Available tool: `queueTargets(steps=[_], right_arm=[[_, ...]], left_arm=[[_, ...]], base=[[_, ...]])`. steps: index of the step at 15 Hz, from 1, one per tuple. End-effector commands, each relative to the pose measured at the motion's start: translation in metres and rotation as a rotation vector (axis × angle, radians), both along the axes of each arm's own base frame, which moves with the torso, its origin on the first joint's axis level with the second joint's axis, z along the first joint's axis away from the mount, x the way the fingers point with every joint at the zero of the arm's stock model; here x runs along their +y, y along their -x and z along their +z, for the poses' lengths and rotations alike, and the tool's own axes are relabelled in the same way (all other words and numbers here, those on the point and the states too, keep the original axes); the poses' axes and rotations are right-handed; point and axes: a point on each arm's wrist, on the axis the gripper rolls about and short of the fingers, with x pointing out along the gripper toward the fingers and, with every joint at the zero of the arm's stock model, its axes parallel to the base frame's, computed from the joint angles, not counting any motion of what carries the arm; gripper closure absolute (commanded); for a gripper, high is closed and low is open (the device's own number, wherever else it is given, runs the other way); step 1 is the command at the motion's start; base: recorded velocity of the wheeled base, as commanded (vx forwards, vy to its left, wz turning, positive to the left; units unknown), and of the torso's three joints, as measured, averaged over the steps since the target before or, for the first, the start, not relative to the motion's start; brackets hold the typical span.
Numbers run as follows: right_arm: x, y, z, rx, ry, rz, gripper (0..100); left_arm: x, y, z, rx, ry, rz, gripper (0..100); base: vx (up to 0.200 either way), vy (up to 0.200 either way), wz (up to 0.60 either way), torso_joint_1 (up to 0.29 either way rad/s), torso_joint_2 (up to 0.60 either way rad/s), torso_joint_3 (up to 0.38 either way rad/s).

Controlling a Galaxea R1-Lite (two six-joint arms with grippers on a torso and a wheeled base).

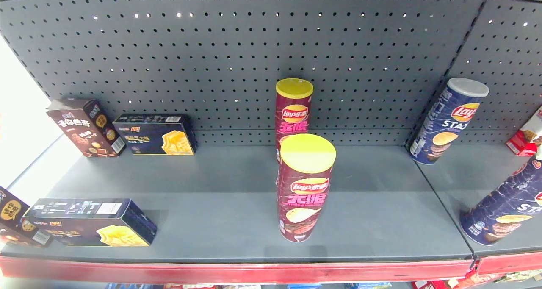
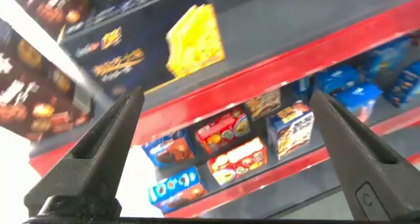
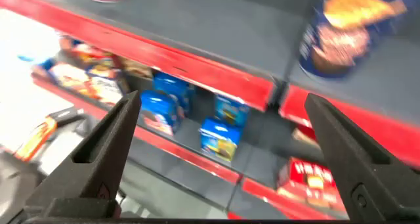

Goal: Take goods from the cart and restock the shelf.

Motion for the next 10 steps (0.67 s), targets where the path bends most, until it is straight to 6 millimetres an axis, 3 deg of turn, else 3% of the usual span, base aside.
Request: queueTargets(steps=[1,3,5,7,9,10], right_arm=[[0.009,-0.011,-0.002,0.162,0.049,-0.170,0],[0.011,-0.015,-0.001,0.219,0.062,-0.295,0],[0.011,-0.009,-0.002,0.159,0.023,-0.426,0],[0.010,0.004,-0.005,0.022,-0.039,-0.495,0],[0.008,-0.002,-0.007,-0.077,-0.098,-0.624,0],[0.008,-0.002,-0.008,-0.070,-0.095,-0.588,0]], left_arm=[[-0.002,-0.006,0.000,0.074,-0.011,0.054,0],[-0.007,-0.011,0.001,0.144,-0.022,0.242,0],[-0.010,-0.006,-0.001,0.091,0.003,0.342,0],[-0.011,-0.006,-0.001,0.062,0.008,0.325,0],[-0.011,-0.007,-0.001,0.037,0.016,0.284,0],[-0.011,-0.007,-0.002,0.039,0.018,0.249,0]], base=[[0.000,0.000,0.00,0.000,0.00,0.000],[0.000,0.000,0.00,0.000,0.00,0.000],[0.000,0.000,0.00,0.000,0.00,0.000],[0.000,0.000,0.00,0.000,0.00,0.000],[0.000,0.000,0.00,0.000,0.00,0.000],[0.000,0.000,0.00,0.000,0.00,0.000]])
